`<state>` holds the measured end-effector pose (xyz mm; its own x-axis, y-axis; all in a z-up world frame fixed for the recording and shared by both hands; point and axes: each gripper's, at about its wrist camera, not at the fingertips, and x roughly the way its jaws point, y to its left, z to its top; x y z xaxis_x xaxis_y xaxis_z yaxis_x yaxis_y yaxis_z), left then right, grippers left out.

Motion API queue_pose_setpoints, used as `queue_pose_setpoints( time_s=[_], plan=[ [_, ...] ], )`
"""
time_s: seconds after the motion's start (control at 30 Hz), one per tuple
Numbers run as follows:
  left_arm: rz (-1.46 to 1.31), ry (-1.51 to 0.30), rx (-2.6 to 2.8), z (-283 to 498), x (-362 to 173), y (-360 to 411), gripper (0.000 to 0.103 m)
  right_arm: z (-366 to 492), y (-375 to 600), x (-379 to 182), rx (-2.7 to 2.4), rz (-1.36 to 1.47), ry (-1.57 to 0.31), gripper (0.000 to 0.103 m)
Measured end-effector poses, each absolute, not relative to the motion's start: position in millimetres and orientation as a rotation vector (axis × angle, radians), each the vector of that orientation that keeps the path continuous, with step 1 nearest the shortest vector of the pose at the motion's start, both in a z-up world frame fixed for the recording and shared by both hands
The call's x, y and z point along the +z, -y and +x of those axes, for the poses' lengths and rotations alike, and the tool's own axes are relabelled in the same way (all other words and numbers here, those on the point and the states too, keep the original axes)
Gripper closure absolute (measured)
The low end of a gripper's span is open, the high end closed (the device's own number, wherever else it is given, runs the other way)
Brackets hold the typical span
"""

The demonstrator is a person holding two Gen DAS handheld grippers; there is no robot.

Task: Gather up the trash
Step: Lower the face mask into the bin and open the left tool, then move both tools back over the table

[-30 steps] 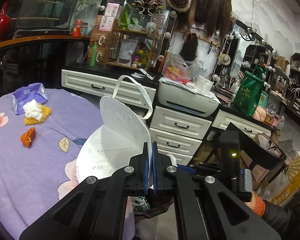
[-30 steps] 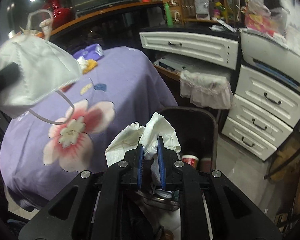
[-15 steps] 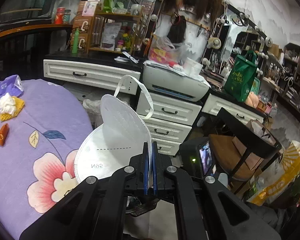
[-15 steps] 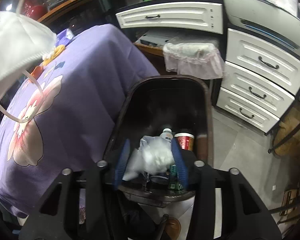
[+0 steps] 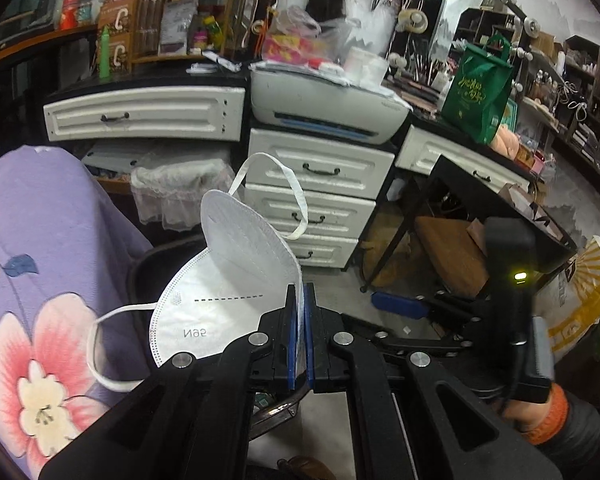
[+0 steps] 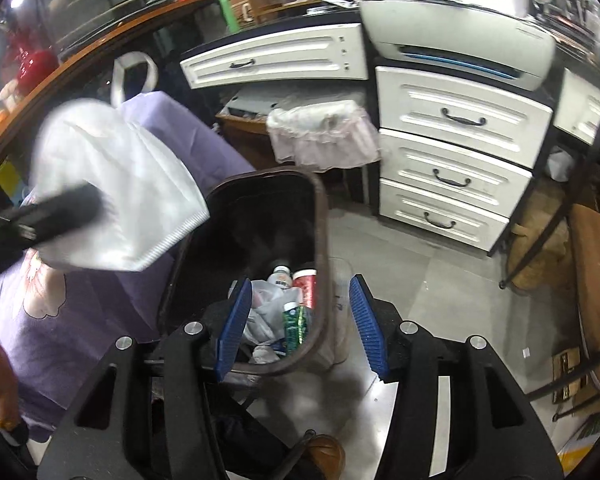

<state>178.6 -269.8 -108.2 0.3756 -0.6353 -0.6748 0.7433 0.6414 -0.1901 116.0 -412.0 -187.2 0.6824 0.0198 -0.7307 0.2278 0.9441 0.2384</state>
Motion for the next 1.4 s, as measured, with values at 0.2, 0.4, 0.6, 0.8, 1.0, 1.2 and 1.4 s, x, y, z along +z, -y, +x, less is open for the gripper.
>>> queue_pose_setpoints(
  time_s=[0.2, 0.4, 0.6, 0.8, 1.0, 1.2, 1.4],
  plan=[
    [0.191, -0.864, -0.848, 189.6, -137.1, 286.1, 0.099, 101.6, 422.2, -189.4, -0.137, 0.345, -0.813, 0.051],
    [0.168, -0.947, -0.818, 203.0, -160.8, 291.8, 0.099, 97.0, 428.5, -191.0, -0.147, 0.358, -0.811, 0.051],
    [0.159, -0.995, -0.806, 208.9, -171.9, 297.8, 0.098, 95.3, 431.9, -191.7, -0.153, 0.368, -0.81, 0.051],
    [0.129, -0.985, -0.779, 210.1, -168.3, 294.8, 0.035, 96.0, 431.5, -191.7, -0.151, 0.372, -0.813, 0.051],
    [0.059, -0.979, -0.796, 208.8, -147.8, 279.1, 0.029, 97.1, 428.7, -186.7, -0.136, 0.377, -0.799, 0.051],
    [0.037, -0.882, -0.785, 202.0, -107.6, 249.4, 0.017, 102.6, 416.2, -174.9, -0.092, 0.382, -0.78, 0.046],
    [0.058, -0.775, -0.657, 212.0, -70.5, 192.0, 0.011, 118.4, 387.3, -160.3, -0.015, 0.335, -0.768, 0.046]
  ],
)
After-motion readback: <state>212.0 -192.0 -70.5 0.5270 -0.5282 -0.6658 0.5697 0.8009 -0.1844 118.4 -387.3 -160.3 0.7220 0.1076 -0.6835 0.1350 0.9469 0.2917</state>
